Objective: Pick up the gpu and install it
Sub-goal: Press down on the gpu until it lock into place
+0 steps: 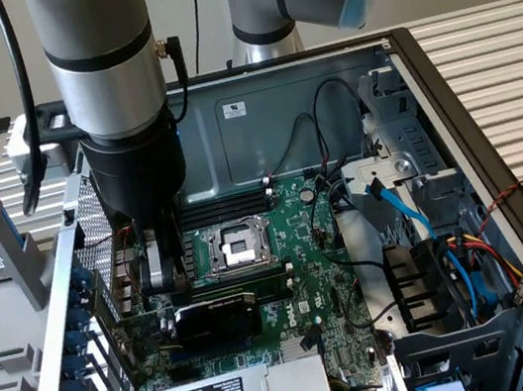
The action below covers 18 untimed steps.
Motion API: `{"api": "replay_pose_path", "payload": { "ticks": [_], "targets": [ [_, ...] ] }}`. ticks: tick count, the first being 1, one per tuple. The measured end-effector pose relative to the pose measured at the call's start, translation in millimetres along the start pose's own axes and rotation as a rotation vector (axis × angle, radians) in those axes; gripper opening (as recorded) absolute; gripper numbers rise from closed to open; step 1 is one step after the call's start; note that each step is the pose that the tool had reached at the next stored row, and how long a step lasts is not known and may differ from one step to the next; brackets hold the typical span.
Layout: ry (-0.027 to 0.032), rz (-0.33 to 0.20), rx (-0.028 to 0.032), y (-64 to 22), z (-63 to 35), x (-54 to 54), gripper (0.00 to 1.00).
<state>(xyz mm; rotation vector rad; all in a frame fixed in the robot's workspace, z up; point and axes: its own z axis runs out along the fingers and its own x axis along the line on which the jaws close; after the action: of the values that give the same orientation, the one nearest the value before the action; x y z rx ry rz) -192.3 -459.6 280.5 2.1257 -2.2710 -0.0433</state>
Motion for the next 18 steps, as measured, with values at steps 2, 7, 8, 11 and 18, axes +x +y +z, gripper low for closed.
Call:
{"api": "replay_pose_path", "payload": {
  "ticks": [2, 7, 8, 11, 18],
  "targets": [
    [-0.0001, 0.0, 0.0036, 0.2, 0.8, -0.5, 0.11],
    [-0.0009, 0.0, 0.015, 3.1, 3.0, -1.8, 0.11],
    [-0.001, 0.0, 0.0158, 3.3, 3.4, -2.0, 0.11],
    [-0.0013, 0.0, 0.0179, 3.4, 5.0, -2.7, 0.11],
    [-0.0015, 0.0, 0.0188, 4.8, 8.6, -3.5, 0.11]
  ]
}}
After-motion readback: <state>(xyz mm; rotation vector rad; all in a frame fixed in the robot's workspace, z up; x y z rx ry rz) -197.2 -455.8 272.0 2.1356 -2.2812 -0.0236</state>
